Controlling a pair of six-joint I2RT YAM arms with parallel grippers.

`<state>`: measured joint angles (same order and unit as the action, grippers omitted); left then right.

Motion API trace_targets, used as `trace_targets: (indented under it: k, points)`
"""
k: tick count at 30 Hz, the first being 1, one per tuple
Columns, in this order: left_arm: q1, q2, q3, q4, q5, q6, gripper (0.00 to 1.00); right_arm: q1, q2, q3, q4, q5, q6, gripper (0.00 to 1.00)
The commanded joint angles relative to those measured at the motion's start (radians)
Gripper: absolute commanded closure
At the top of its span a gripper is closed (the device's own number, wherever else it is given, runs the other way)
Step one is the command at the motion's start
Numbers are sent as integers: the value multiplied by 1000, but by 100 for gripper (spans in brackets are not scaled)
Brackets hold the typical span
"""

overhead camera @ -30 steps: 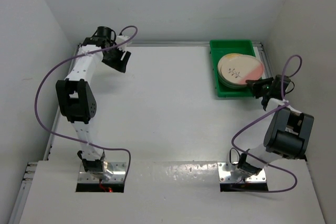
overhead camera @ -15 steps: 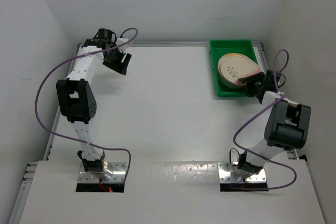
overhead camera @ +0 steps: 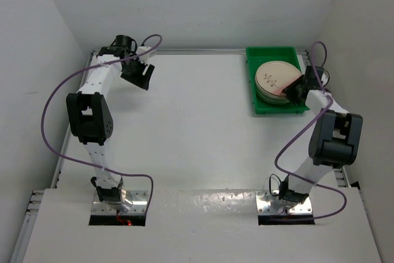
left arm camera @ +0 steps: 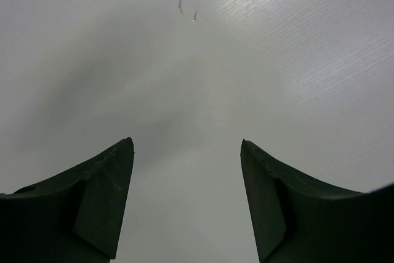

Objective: Place the plates into the plastic bin on the countertop

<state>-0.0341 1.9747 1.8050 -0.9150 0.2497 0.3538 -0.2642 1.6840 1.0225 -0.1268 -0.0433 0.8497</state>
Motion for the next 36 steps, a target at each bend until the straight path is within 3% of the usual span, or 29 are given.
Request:
trace_targets:
  k: [1,11,17,21,22,24,25,31,36]
  points:
    - [-4,-34,-1,2,17,-4,28,23,32,88,-92,79,-77,67]
    - [-4,-34,-10,-7,8,5,28,46,14,61,-116,129,-93,67]
    - [-4,-34,-10,-7,8,5,28,97,-197,-76,-56,201,-195,62]
    - [-4,-34,-10,-7,8,5,28,106,-459,-278,-10,207,-239,44]
    - [-4,-34,-10,-7,8,5,28,106,-498,-307,-4,198,-250,33]
    - [-4,-43,-19,-7,8,5,28,105,-611,-417,16,186,-285,19]
    - [-4,-43,-29,-7,19,5,28,106,-692,-447,16,178,-299,0]
    - [-15,-111,-145,34,30,-4,28,98,-1012,-726,-36,264,-314,0]
    - [-47,-201,-330,94,-41,46,28,100,-1242,-811,-109,244,-172,0]
